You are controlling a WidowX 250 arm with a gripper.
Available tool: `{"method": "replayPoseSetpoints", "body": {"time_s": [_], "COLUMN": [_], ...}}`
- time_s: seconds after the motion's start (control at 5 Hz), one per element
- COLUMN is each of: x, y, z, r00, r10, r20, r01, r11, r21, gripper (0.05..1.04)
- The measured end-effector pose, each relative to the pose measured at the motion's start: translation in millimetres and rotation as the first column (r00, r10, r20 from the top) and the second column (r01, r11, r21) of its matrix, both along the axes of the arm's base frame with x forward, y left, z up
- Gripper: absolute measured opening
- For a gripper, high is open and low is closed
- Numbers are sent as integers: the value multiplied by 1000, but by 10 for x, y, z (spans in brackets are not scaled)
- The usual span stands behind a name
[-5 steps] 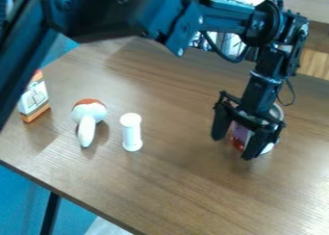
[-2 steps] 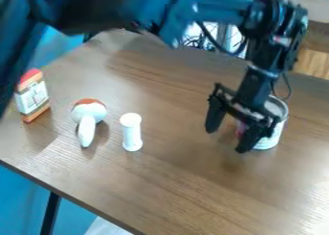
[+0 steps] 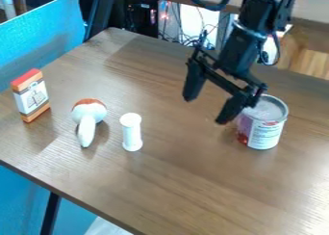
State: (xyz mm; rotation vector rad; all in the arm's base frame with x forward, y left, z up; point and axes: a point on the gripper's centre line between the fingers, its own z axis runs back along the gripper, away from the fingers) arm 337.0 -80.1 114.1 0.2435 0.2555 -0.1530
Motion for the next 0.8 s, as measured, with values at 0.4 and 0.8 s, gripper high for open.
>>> {"method": "replayPoseSetpoints", "body": {"time_s": [0.4,0.8], "x": [-370,-561], "y": [316,829], "z": [41,60], "r00": [998,991], "r10": [-54,59], "r20": [43,116], "r01": [52,-49], "r11": [998,995], "r21": [46,-90], "gripper": [1001,1001]}}
